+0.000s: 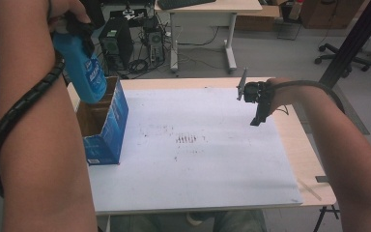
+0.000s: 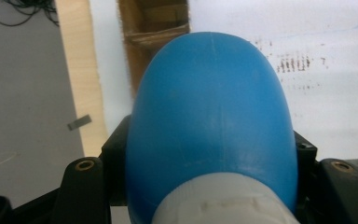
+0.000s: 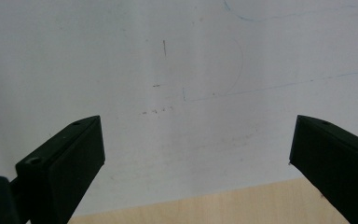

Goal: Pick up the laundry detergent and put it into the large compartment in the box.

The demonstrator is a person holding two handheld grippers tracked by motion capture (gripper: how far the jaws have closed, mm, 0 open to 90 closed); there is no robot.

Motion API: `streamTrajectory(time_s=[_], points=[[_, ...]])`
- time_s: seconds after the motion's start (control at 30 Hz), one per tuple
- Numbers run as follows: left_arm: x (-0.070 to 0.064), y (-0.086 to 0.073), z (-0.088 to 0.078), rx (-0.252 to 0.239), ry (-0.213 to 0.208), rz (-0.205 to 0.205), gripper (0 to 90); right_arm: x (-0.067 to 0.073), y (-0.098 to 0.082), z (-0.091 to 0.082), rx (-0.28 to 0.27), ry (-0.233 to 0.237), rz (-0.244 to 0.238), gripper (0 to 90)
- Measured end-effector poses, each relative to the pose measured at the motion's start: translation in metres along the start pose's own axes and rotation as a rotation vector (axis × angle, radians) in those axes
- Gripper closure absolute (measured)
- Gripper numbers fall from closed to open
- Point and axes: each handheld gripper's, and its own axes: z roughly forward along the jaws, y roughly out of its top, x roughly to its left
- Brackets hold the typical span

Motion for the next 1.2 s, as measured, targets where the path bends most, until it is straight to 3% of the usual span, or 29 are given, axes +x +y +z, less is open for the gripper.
streamTrajectory(time_s=[0.23, 0.67, 1.2], points=[[0.013, -0.002, 0.001, 0.006, -0.001, -0.028, 38.4, 0.000, -0.001, 0.000, 0.002, 0.001, 0.002, 2.8], [0.026, 0.000, 0.030, 0.043, -0.005, -0.042, 38.5, 0.003, 0.003, 0.005, 0.005, 0.007, -0.008, 2.8], [0.038, 0.004, 0.064, 0.055, -0.020, -0.044, 38.5, 0.003, 0.005, 0.007, 0.012, 0.009, -0.006, 2.9]])
